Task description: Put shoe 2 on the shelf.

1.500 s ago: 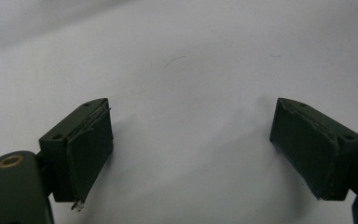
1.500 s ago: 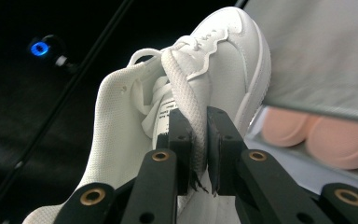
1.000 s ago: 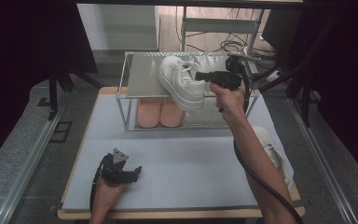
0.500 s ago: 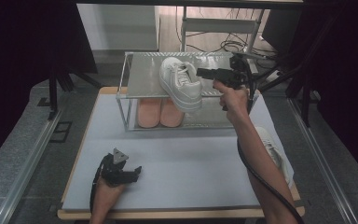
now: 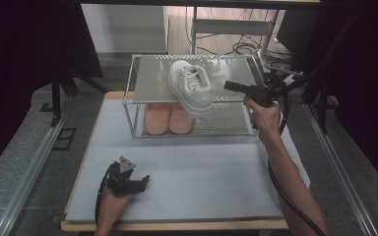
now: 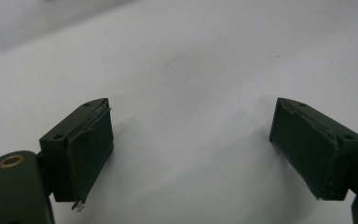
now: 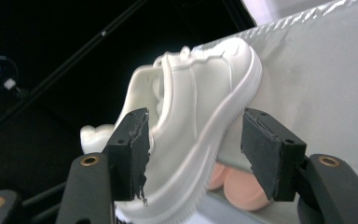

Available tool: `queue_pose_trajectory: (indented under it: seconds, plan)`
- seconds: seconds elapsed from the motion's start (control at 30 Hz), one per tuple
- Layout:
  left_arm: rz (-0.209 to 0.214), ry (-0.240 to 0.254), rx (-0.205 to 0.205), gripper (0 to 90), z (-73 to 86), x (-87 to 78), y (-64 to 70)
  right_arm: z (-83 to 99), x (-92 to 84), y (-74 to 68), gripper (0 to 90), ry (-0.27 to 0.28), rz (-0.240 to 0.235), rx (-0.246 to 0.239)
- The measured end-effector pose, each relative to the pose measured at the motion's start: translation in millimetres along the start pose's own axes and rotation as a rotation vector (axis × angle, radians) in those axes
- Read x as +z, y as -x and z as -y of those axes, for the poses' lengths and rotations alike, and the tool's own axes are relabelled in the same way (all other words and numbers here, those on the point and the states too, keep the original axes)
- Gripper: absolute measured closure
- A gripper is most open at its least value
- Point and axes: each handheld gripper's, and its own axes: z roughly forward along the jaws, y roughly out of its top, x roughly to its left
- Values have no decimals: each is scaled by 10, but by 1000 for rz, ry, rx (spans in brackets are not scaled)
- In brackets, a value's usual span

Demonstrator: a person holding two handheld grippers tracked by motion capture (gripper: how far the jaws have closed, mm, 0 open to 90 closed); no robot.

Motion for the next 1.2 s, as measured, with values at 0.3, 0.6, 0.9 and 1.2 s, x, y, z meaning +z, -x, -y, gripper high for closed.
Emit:
queue_pose_trajectory:
  seconds: [0.3,0.6,0.9,1.2]
  plan:
    - [-2,0,3,134,0,-1,1,318,-142,-106,463,-35,-15,-74]
    - [-2,-1,3,134,0,-1,1,675,-100,-382,797,-106,-82,-179]
    - [1,0,-1,134,0,0,-1,746,105,-523,899,-140,-56,-252]
    - [5,-6,1,135,-1,-2,-9,766,319,-457,900,-142,-61,-237]
